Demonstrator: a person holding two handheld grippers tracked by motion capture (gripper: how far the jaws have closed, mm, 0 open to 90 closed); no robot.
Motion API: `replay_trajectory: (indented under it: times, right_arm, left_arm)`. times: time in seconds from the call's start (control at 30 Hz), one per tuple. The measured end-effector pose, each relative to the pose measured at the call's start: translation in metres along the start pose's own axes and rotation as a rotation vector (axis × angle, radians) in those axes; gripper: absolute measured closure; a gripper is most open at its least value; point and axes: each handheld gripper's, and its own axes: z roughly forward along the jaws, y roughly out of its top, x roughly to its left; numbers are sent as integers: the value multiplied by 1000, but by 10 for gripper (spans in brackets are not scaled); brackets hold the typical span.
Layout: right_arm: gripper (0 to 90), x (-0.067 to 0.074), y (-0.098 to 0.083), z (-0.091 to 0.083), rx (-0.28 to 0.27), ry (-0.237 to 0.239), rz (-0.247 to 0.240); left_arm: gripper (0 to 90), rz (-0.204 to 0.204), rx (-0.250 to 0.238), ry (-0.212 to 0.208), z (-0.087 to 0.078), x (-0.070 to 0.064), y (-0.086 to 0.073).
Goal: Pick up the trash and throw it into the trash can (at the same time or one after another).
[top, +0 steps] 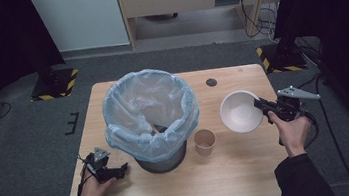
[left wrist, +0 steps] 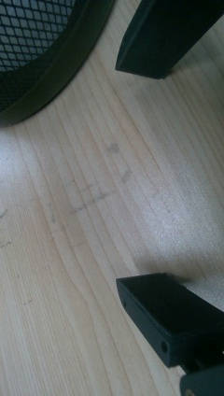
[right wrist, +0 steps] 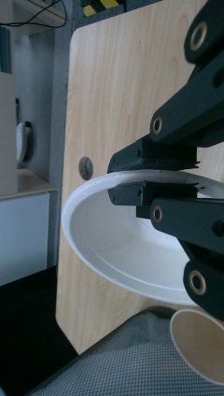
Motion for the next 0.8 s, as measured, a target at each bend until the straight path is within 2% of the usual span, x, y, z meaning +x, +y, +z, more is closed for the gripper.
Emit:
replay_trajectory:
  times: [0.13,0.37,0.5,0.8]
  right_arm:
    - [840,4,6,-6,-37,7,-3]
    - [841,12,20,-22,-132,21,-16]
    - [841,17,26,-29,-187,45,-2]
    - [841,26,36,-42,-291,71,-5]
  left_arm:
    - [0,0,0,0,0,0,0]
    - [0,0,0,0,0,0,0]
    - [0,0,0,0,0,0,0]
    - [0,0,0,0,0,0,0]
